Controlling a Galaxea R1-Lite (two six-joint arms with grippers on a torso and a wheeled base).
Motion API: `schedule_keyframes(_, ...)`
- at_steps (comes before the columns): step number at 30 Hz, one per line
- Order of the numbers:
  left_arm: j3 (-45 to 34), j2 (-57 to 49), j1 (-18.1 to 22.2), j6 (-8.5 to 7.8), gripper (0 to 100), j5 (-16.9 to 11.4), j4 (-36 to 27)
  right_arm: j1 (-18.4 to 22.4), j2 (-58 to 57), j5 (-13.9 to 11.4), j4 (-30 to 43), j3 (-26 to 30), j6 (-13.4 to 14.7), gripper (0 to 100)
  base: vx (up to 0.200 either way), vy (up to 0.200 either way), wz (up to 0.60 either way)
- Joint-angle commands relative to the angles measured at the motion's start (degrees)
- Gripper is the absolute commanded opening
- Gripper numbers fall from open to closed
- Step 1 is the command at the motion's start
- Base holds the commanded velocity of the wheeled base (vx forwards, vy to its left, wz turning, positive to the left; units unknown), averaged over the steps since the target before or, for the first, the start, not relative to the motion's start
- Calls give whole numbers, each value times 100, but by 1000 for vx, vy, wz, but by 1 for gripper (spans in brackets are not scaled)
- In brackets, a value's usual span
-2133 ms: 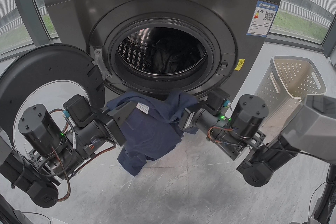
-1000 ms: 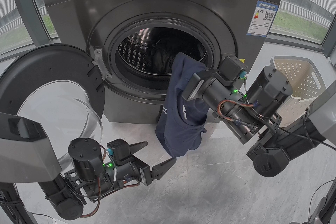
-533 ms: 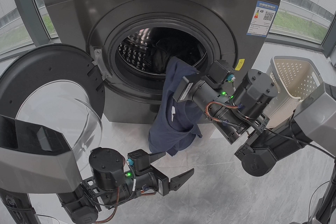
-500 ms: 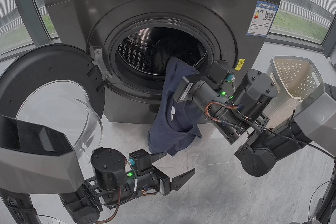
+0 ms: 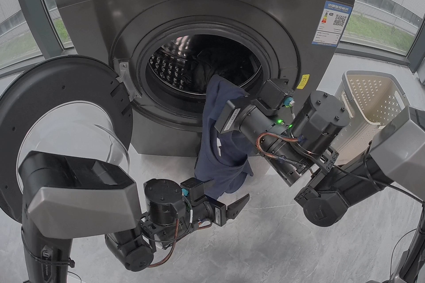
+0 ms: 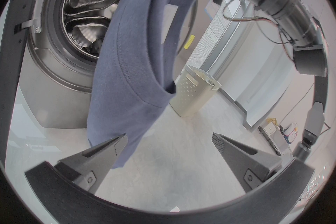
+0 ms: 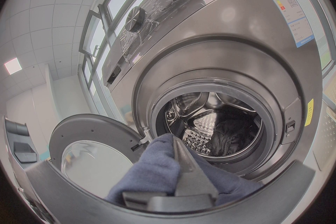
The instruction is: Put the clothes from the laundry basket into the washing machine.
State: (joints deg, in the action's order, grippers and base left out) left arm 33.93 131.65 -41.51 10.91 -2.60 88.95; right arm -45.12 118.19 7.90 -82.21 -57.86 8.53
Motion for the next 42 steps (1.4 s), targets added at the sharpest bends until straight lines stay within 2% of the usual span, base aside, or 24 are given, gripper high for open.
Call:
schedule_keyframes(1, 536, 538, 143, 8, 100, 49, 43, -32, -24, 10, 4, 20, 8, 0, 0, 0, 0)
schedule_keyframes(7, 888, 757, 73, 8, 100, 66, 43, -67, -24, 10, 4, 29, 17, 0, 0, 0, 0)
schedule_keyframes(13, 1397, 986, 240, 52, 100, 602, 43, -120, -24, 10, -23, 38, 52, 0, 0, 0, 0)
schedule_keyframes(18, 1424, 942, 539, 43, 100, 884, 43, -111, -24, 10, -32, 38, 52, 0, 0, 0, 0)
schedule_keyframes(23, 1204, 669, 723, 25, 100, 928, 43, -111, -24, 10, -40, 82, 78, 0, 0, 0, 0)
schedule_keyframes(30, 1125, 520, 697, -10, 100, 928, 43, -111, -24, 10, -58, 143, 87, 0, 0, 0, 0)
schedule_keyframes(31, 1134, 520, 688, -10, 0, 928, 43, -111, -24, 10, -58, 143, 87, 0, 0, 0, 0)
schedule_keyframes(42, 817, 274, 723, -1, 0, 936, 61, -67, -24, 10, -128, 257, 87, 0, 0, 0, 0)
